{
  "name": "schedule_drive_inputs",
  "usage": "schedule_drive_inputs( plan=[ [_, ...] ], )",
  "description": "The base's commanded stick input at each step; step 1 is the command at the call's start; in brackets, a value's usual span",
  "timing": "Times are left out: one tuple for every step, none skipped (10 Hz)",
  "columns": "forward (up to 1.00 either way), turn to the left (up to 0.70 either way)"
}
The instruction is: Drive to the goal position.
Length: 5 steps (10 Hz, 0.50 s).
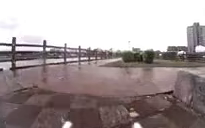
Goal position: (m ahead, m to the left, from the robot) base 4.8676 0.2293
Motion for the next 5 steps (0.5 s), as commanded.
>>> schedule_drive_inputs(
  plan=[
    [0.70, 0.00],
    [0.70, 0.00],
    [0.70, 0.05],
    [0.70, 0.19],
    [0.70, 0.32]
  ],
)
